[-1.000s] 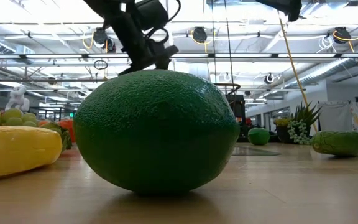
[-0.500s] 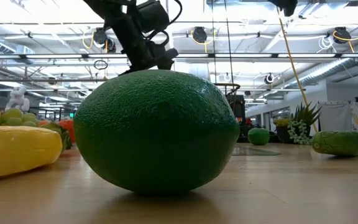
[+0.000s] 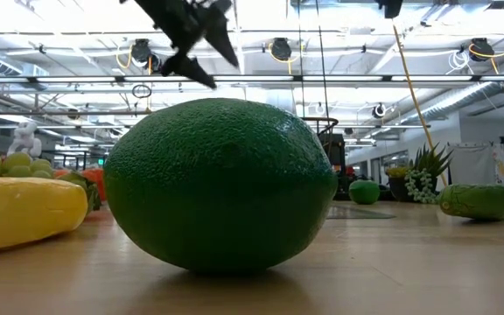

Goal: Build produce basket
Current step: Put the orange pumpkin into the gold wire basket

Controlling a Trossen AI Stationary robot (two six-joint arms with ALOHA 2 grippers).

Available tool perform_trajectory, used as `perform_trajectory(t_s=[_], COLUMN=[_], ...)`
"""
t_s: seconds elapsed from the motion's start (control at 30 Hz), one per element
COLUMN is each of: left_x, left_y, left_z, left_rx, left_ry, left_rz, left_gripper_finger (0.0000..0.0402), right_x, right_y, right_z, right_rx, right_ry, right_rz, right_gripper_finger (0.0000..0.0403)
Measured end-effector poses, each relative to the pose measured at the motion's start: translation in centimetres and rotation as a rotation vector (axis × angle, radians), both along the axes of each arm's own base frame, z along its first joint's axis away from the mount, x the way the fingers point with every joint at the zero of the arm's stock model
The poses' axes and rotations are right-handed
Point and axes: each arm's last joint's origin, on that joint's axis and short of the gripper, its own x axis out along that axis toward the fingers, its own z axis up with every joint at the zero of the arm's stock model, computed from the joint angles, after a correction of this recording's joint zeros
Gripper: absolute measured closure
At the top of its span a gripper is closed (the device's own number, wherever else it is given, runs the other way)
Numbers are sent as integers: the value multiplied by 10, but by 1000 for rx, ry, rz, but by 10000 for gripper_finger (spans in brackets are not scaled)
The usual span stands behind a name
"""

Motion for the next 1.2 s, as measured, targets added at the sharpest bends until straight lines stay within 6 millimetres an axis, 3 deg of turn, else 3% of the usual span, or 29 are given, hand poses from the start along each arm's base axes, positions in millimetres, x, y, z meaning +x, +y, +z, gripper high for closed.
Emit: perform_trajectory(t_s=[0.13, 0.37, 0.6, 0.8, 1.2], left_x=[-17, -34, -37, -39, -39], left_y=[-10, -28, -46, -69, -102], left_z=[20, 39, 35, 29, 25], left_rx=[-34, -21, -58, -82, -81], left_ry=[-74, -125, -68, 15, 59], left_rz=[-16, -70, -116, -191, -279], left_gripper_finger=[96, 141, 172, 190, 210], right_x=[11, 32, 47, 53, 46], right_y=[7, 18, 34, 51, 64], right_z=[-2, 14, 18, 15, -5], right_rx=[16, -70, -100, 2, -157], right_ry=[25, 163, 323, 398, 618], right_rz=[-7, 9, 72, 142, 200], right_gripper_finger=[11, 11, 11, 11, 11])
